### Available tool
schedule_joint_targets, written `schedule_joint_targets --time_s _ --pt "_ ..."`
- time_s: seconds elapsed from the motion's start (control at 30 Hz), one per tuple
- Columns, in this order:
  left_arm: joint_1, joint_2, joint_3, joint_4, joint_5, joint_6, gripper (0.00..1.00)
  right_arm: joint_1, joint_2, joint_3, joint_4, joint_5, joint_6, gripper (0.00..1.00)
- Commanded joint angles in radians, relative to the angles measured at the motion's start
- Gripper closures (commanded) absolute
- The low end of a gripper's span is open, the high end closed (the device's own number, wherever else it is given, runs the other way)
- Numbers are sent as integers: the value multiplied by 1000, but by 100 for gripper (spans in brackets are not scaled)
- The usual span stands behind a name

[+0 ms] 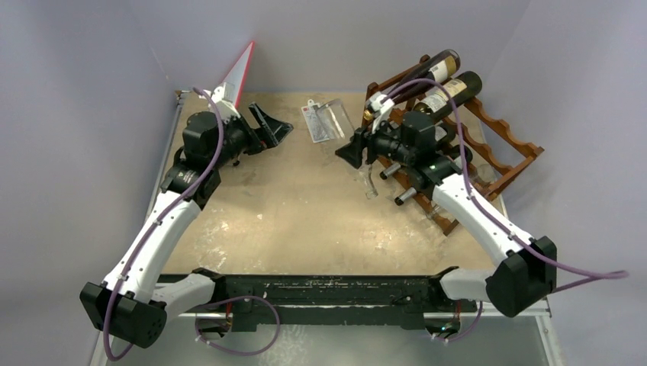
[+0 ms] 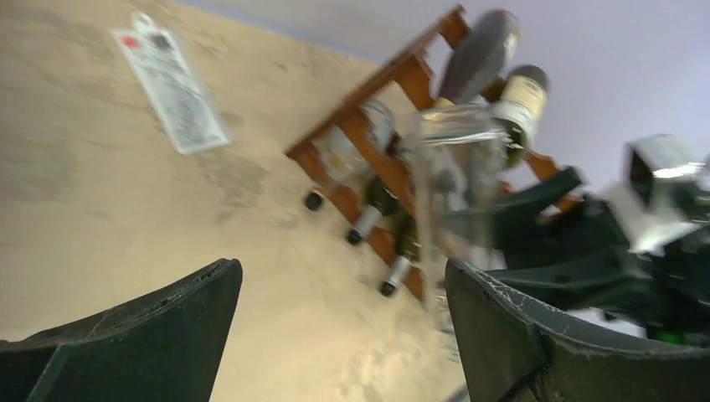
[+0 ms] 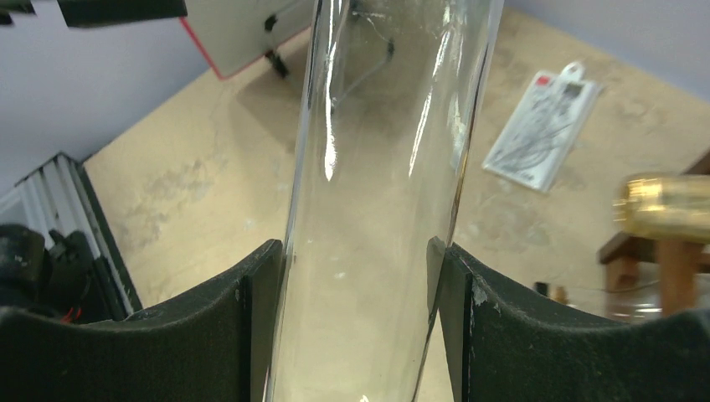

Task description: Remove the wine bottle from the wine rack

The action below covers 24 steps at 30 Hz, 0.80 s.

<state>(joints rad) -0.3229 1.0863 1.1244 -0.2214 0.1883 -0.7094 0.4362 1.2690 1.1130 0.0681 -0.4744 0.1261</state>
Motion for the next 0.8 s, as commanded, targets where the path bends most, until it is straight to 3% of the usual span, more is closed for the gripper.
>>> schedule_joint_targets --time_s 0.0,0.13,0.57,0.77 --pt "-5 24 -12 60 266 -208 9 71 3 -11 149 35 -40 80" --pt "-18 46 -120 222 292 -365 11 118 34 -51 207 47 -34 81" --pt "-150 133 -129 228 87 -367 12 195 106 -64 260 58 -20 82" --pt "-161 158 -117 195 -28 -367 20 220 114 -70 267 89 -13 82"
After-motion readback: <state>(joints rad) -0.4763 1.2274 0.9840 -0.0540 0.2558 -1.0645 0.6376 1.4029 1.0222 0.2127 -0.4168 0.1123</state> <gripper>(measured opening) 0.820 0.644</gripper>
